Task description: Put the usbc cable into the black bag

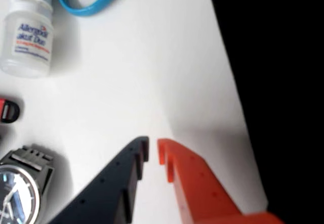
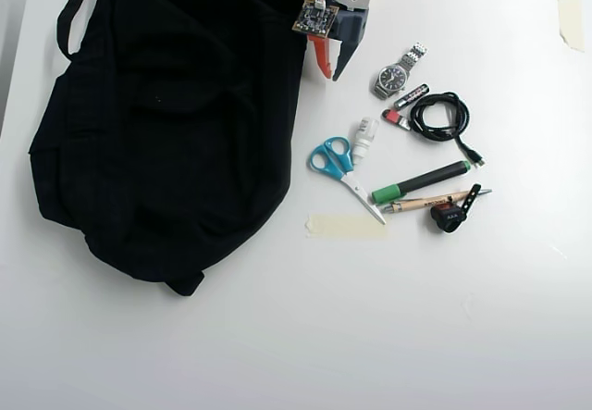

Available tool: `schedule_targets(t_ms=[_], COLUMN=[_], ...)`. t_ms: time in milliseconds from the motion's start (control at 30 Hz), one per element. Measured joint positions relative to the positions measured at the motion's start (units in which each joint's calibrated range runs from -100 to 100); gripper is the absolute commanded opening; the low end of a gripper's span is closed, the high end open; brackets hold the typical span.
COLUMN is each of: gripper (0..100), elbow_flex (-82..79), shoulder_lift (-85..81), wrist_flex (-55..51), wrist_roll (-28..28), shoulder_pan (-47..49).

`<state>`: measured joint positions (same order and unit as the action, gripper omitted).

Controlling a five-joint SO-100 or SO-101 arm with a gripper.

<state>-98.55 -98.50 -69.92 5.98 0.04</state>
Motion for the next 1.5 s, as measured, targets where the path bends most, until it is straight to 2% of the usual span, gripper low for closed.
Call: schedule_targets(t_ms=[933,1133,1500], gripper=[2,2,2], elbow_flex=[0.3,3.5,9.6], shoulder_lift=[0.0,0.0,0.0], wrist_flex=[0.7,6.7,23.6], wrist_roll=[0.1,0.2,0.0], shoulder_pan=[0.0,0.3,9.8])
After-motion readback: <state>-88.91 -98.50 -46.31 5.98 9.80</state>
